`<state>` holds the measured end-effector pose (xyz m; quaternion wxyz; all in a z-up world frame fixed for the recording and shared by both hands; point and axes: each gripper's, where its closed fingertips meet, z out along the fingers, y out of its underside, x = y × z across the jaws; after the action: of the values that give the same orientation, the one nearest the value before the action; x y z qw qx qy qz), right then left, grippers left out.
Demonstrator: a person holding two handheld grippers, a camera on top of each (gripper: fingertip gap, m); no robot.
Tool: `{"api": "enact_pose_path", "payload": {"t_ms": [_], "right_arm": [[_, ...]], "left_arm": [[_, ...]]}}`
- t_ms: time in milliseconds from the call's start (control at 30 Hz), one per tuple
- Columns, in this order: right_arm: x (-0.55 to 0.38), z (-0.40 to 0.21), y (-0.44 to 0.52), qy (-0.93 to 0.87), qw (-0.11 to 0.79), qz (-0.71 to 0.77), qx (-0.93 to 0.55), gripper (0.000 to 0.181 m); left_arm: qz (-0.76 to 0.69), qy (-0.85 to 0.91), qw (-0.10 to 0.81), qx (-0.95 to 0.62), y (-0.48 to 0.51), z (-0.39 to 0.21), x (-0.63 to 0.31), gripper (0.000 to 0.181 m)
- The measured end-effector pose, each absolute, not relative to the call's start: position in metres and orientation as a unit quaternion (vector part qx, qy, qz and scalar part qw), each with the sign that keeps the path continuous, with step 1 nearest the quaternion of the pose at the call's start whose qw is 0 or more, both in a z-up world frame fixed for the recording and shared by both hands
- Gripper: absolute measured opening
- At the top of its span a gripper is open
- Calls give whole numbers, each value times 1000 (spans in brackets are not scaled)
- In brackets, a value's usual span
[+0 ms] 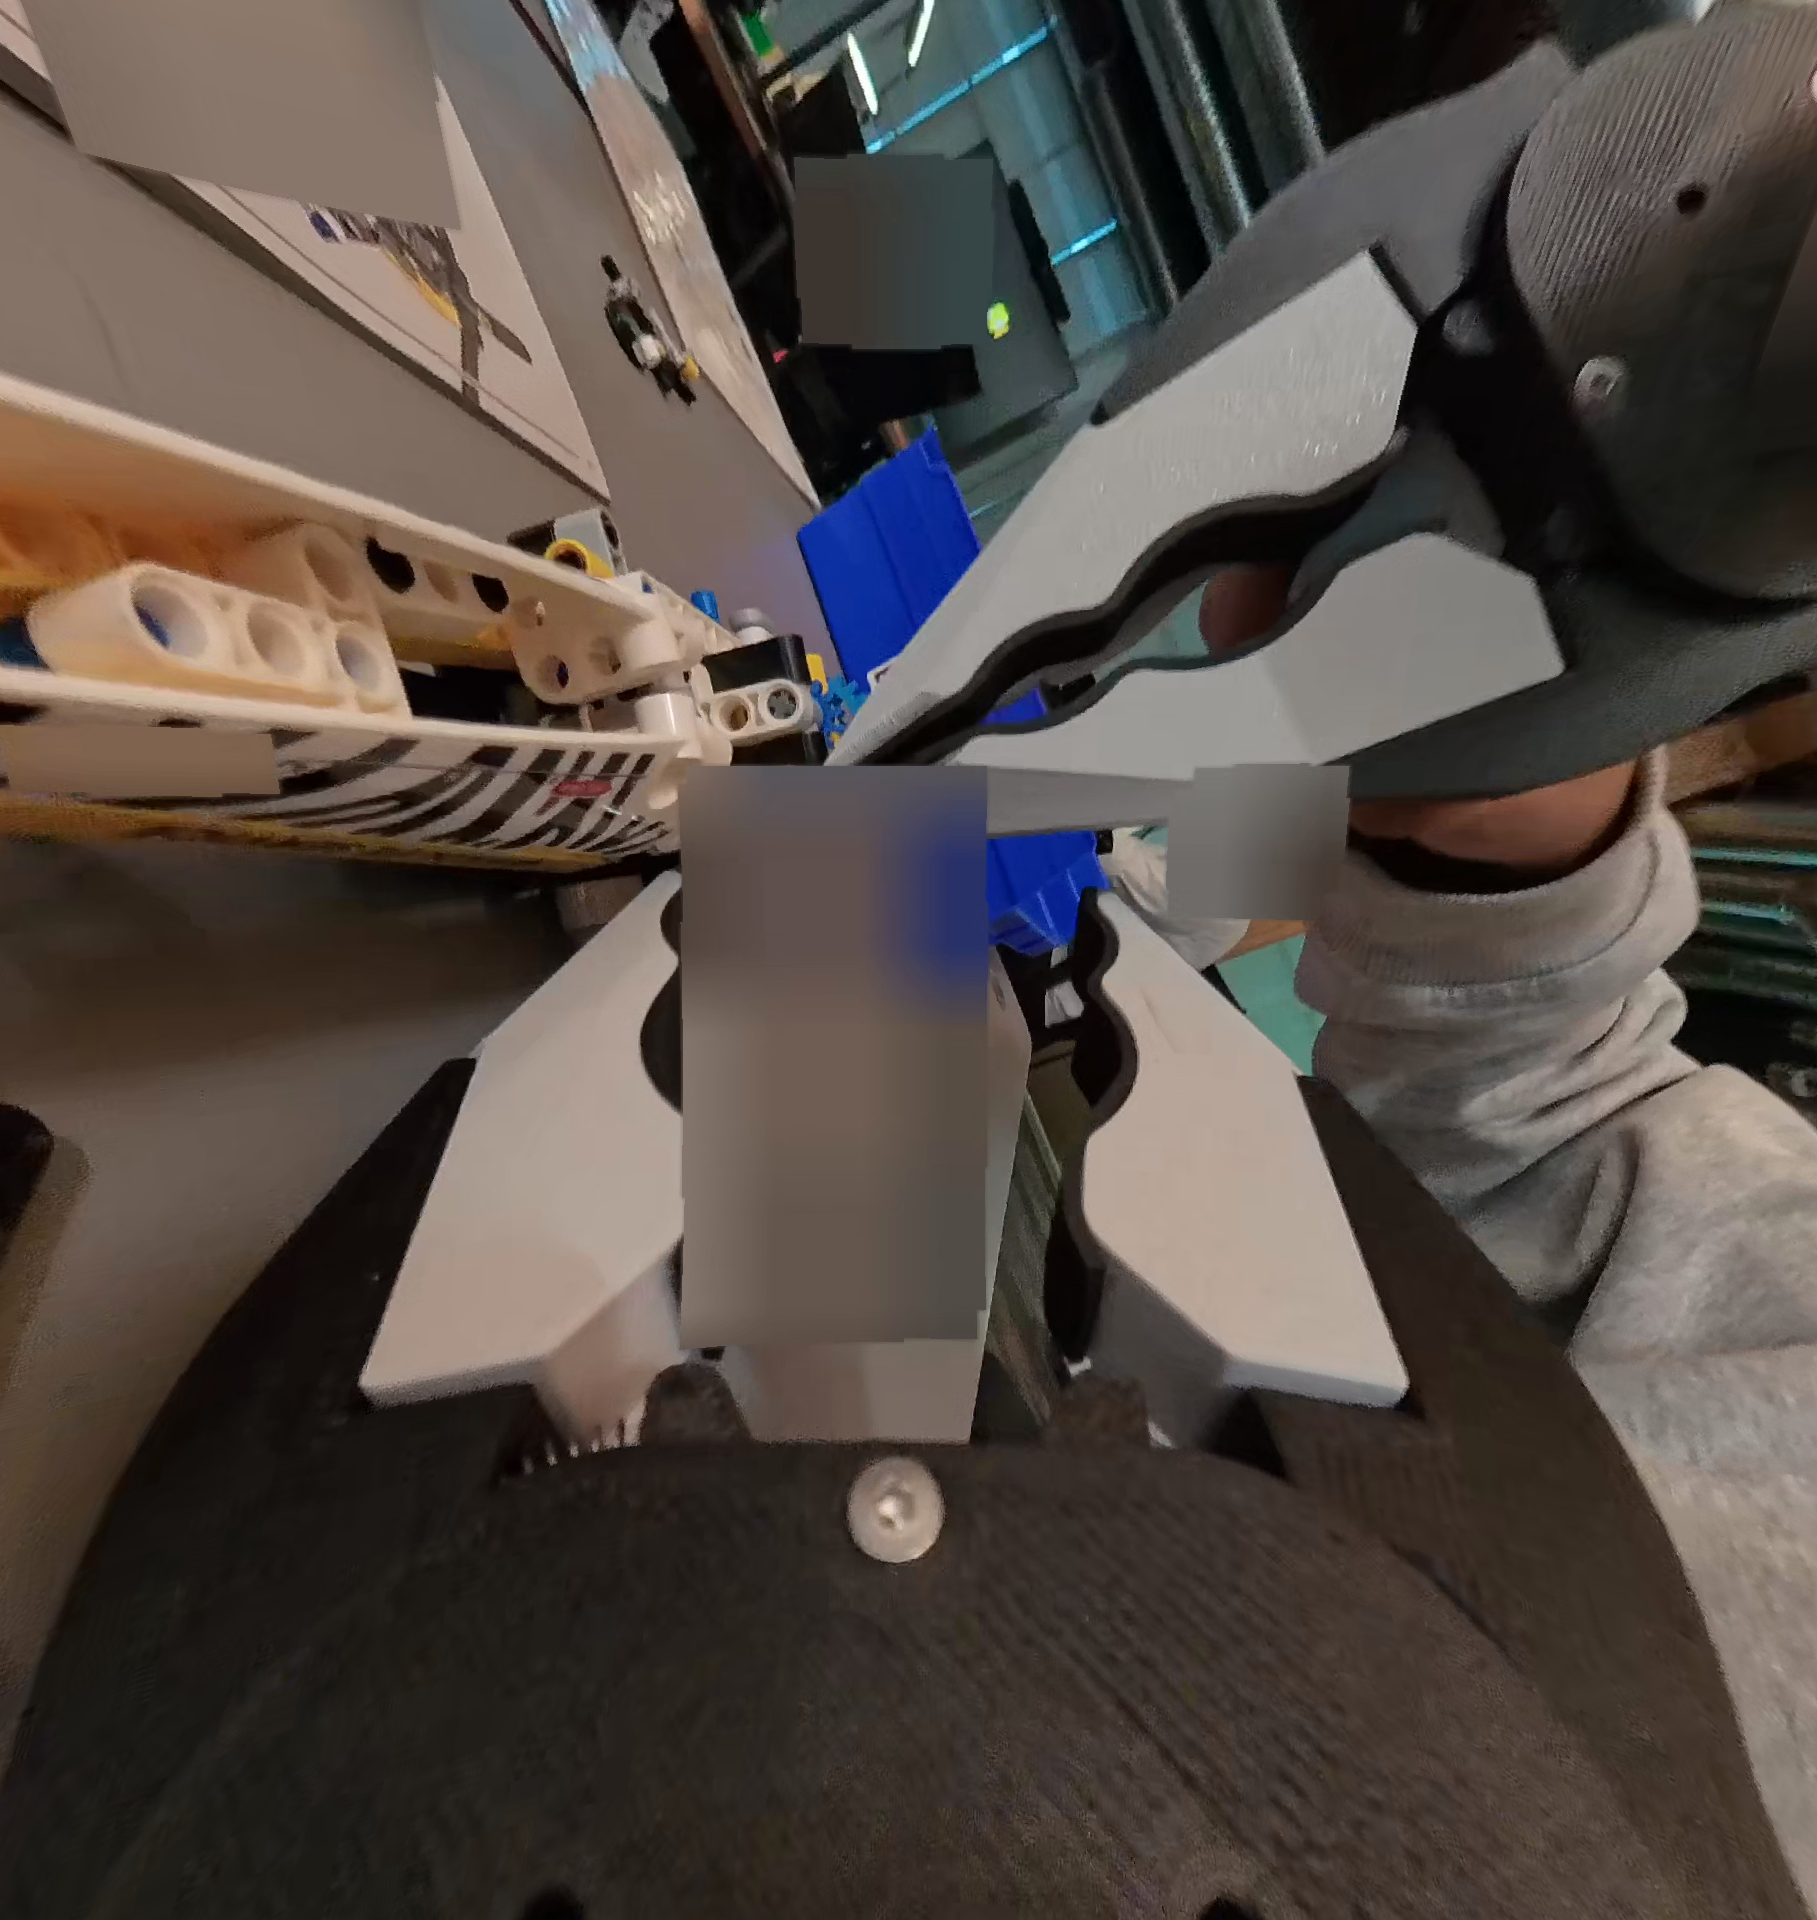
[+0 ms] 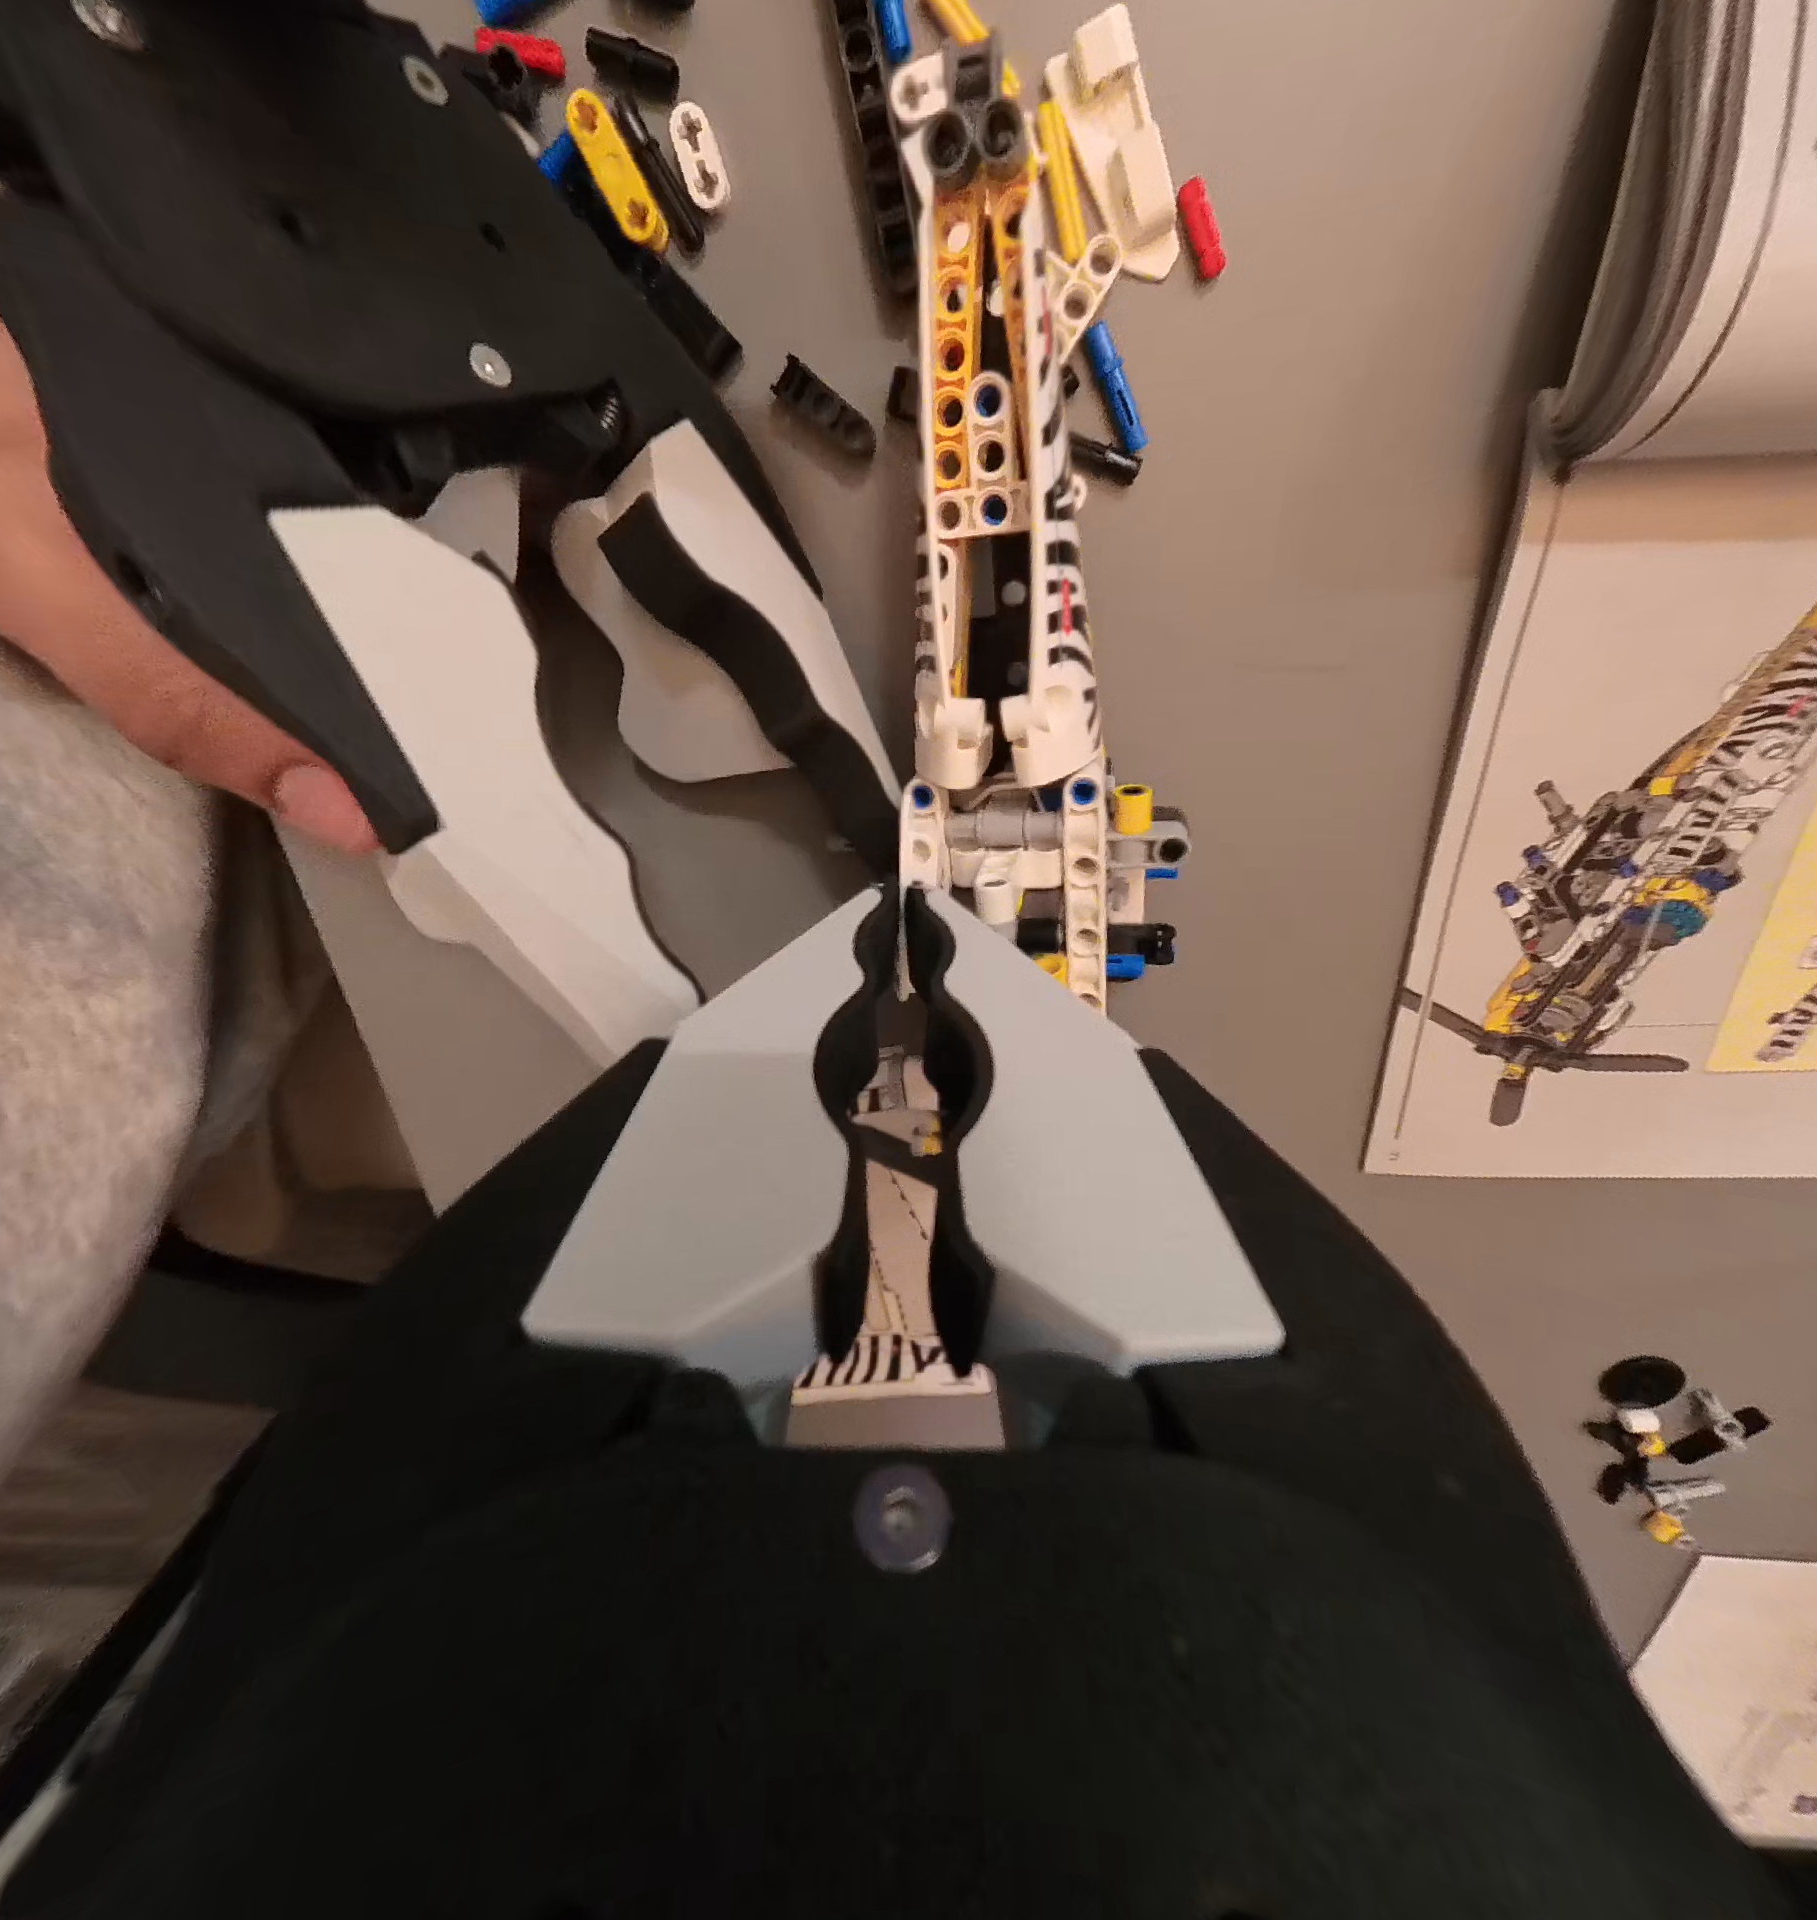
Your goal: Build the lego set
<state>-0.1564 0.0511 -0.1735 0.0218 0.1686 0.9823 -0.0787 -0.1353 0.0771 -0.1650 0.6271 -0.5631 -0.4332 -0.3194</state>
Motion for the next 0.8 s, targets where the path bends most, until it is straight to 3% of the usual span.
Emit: {"api": "enact_pose_path", "payload": {"t_ms": [300,467,800], "right_arm": [[-159,-173,52,974,21,-129,185,0],[-164,-172,54,966,33,-148,209,0],[-166,-172,53,963,32,-162,213,0]], "left_arm": [[-307,-444,640,-547,73,-163,-141,70],[-342,-483,665,-456,61,-153,-147,73],[-244,-525,685,-442,56,-158,-158,84]]}}
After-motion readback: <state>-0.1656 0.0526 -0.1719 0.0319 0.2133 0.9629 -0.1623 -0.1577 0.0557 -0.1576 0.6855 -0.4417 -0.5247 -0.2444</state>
